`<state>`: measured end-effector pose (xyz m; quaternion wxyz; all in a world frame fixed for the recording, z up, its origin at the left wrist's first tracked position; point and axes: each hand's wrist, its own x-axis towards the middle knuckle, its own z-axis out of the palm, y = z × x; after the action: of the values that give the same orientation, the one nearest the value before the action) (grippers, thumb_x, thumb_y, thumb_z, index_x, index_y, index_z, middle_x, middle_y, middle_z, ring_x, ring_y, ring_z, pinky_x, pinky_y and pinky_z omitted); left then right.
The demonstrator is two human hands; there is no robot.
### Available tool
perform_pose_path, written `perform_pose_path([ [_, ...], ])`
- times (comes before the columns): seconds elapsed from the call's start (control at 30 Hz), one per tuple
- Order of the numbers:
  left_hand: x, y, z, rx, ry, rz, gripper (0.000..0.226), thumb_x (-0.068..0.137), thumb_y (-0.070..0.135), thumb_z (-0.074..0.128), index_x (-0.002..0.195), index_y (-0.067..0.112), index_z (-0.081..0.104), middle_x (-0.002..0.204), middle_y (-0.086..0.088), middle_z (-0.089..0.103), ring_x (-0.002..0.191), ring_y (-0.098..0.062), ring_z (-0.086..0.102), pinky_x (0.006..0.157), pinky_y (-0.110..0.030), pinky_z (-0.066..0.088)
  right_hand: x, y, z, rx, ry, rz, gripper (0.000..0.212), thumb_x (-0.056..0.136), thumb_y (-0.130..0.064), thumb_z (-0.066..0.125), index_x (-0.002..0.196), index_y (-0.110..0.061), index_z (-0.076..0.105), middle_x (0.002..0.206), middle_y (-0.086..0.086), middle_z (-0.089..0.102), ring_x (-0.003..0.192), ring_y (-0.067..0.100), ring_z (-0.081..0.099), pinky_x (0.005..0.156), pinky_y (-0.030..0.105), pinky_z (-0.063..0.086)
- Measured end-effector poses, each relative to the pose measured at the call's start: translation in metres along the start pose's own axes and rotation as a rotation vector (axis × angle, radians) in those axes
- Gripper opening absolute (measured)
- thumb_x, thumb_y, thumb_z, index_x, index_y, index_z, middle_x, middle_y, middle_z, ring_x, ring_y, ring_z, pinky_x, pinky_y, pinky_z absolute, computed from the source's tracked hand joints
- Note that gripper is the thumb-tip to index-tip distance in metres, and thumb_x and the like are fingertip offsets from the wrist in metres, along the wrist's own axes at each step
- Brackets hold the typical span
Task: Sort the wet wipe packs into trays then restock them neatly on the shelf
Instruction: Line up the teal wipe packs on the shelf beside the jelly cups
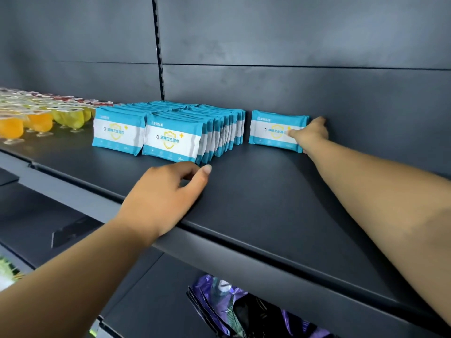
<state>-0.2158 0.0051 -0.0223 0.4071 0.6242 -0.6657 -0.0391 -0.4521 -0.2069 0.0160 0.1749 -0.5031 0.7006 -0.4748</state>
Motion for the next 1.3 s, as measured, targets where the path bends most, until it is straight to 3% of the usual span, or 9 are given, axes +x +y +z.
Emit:
perform_pose_path([
  [0.1,0.000,0.002,-0.001,0.001,-0.015,0.014,0.044,0.084,0.064,0.035,0.075,0.029,0.060,0.076,0.003,0.068,0.076,-0.015,0.060,0.075,-0.033,0.047,-0.009,-0.003,-0.012,-0.066,-0.005,0.031,0.075,0.078,-0.024,0.074,0.135,-0.005,0.030,0.138,0.014,0.042,0.119,0.031,0.051,0.091,0.036,0.046],
  [0.23,0.001,0.005,-0.002,-0.039,-0.001,0.056,0.022,0.091,0.046,0.040,0.084,0.030,0.054,0.072,0.015,0.057,0.067,-0.008,0.051,0.064,-0.027,0.035,-0.045,-0.013,-0.037,-0.318,-0.021,-0.093,0.046,0.085,-0.029,0.065,0.124,-0.006,0.054,0.126,0.012,0.057,0.111,0.029,0.057,0.072,0.028,0.039],
  [0.43,-0.015,0.003,-0.007,-0.229,0.178,0.147,0.020,0.094,0.028,0.046,0.104,0.016,0.059,0.081,0.005,0.056,0.077,-0.021,0.051,0.067,-0.026,0.035,-0.165,-0.037,-0.072,-0.391,0.014,-0.283,0.020,0.088,-0.031,0.059,0.104,-0.021,0.066,0.119,0.001,0.063,0.110,0.023,0.057,0.085,0.028,0.044],
  [0.57,-0.039,-0.023,-0.020,-0.490,0.148,0.229,0.022,0.091,0.028,0.052,0.105,0.013,0.061,0.094,0.006,0.060,0.087,-0.018,0.056,0.076,-0.023,0.038,-0.260,-0.044,-0.083,-0.381,0.068,-0.409,0.016,0.088,-0.030,0.059,0.099,-0.020,0.066,0.108,-0.002,0.067,0.102,0.020,0.059,0.088,0.031,0.046],
  [0.73,-0.093,-0.059,-0.035,-0.421,0.117,0.445,0.040,0.086,0.036,0.043,0.103,0.006,0.065,0.093,0.006,0.057,0.092,-0.011,0.048,0.081,-0.020,0.034,-0.356,-0.013,-0.065,-0.356,0.094,-0.526,0.017,0.087,-0.028,0.062,0.095,-0.014,0.067,0.095,-0.001,0.065,0.095,0.020,0.057,0.086,0.033,0.044],
  [0.9,-0.160,-0.104,-0.010,-0.234,-0.025,0.542,0.038,0.086,0.032,0.041,0.091,0.005,0.067,0.087,-0.009,0.068,0.089,-0.022,0.052,0.077,-0.024,0.033,-0.417,0.061,-0.020,-0.424,-0.024,-0.434,0.021,0.089,-0.030,0.060,0.099,-0.013,0.068,0.098,0.002,0.066,0.097,0.021,0.053,0.079,0.026,0.037],
  [0.97,-0.195,-0.129,0.012,-0.192,-0.098,0.511,0.036,0.085,0.031,0.043,0.088,0.005,0.068,0.084,-0.009,0.068,0.086,-0.020,0.051,0.077,-0.026,0.035,-0.434,0.103,0.001,-0.407,-0.096,-0.386,0.019,0.087,-0.025,0.063,0.094,-0.009,0.069,0.095,0.007,0.068,0.095,0.027,0.056,0.078,0.031,0.040],
  [1.13,-0.315,-0.207,0.075,-0.085,-0.320,0.306,0.030,0.083,0.025,0.046,0.081,0.006,0.070,0.077,-0.010,0.068,0.071,-0.030,0.063,0.072,-0.031,0.041,-0.482,0.228,0.052,-0.400,-0.313,-0.135,0.016,0.082,-0.021,0.068,0.085,-0.005,0.070,0.083,0.011,0.069,0.083,0.032,0.062,0.070,0.035,0.048],
  [1.3,-0.441,-0.271,0.126,-0.001,-0.586,0.072,0.019,0.082,0.028,0.044,0.086,0.018,0.060,0.075,-0.009,0.068,0.073,-0.026,0.063,0.063,-0.031,0.053,-0.541,0.349,0.096,-0.434,-0.554,0.151,0.018,0.087,-0.020,0.061,0.094,-0.005,0.069,0.099,0.009,0.069,0.097,0.029,0.060,0.082,0.033,0.044],
])
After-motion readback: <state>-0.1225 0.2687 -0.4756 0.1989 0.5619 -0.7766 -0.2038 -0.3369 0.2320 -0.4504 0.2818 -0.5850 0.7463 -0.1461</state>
